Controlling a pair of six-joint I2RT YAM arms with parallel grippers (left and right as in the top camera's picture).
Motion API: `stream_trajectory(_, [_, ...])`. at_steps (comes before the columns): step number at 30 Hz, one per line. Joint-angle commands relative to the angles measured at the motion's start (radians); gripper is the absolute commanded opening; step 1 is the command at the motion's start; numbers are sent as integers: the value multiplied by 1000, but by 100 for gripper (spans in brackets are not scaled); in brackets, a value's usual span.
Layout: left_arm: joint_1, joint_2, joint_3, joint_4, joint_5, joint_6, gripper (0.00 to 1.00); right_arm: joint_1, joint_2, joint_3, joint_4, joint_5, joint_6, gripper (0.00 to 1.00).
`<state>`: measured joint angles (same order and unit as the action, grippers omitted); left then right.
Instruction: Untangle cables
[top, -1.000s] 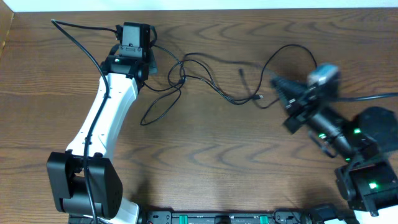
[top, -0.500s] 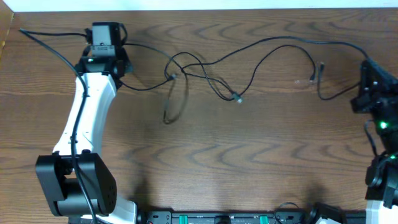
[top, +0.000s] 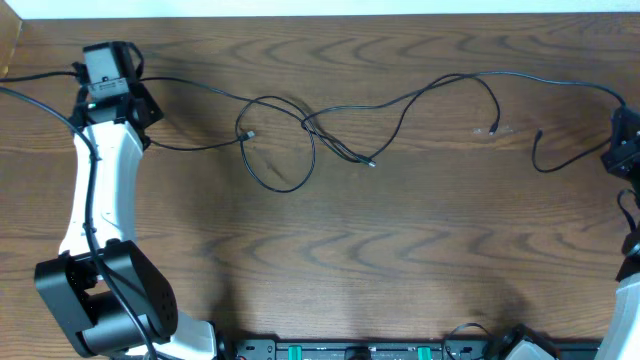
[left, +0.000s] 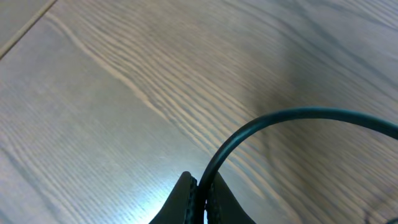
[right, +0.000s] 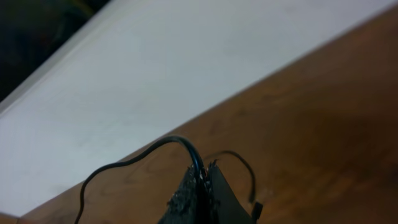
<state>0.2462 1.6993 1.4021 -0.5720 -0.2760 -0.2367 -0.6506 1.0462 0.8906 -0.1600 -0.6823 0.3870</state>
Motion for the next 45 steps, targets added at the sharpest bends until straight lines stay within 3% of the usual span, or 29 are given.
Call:
stream_trajectory(1, [42,13,9,5,-29,-13,8,-51,42,5,-13,-6,9,1])
stream_trajectory(7, [97,13,9,4,-29,-56,8,-153,91,5,-93,10,-49,1])
stream_trajectory(13, [109,13,9,0,-29,-69,8,-266,94,5,-209,165,-142,1])
stream_trajectory(22, [109,13,9,-2,-29,-72,8,-365,93,5,-266,409,-66,1])
stream_trajectory(27, [108,13,9,-3,-12,-80,8,-369,93,5,-285,384,-21,1])
stream_trajectory(33, [108,13,9,-3,107,-79,8,-337,105,5,-290,377,-44,1])
stream_trajectory(34, [108,13,9,-3,119,-79,8,-335,108,5,-294,377,-44,5])
stream_trajectory(35, [106,13,9,-4,128,-79,8,-333,113,5,-297,370,-44,20])
stream_trajectory(37, [101,13,9,-8,134,-79,8,-333,117,5,-302,341,-44,63])
stream_trajectory(39, [95,13,9,-11,134,-79,8,-333,118,5,-301,268,-55,96])
stream_trajectory(45, [61,13,9,-11,134,-79,8,-299,118,5,-275,32,-171,99])
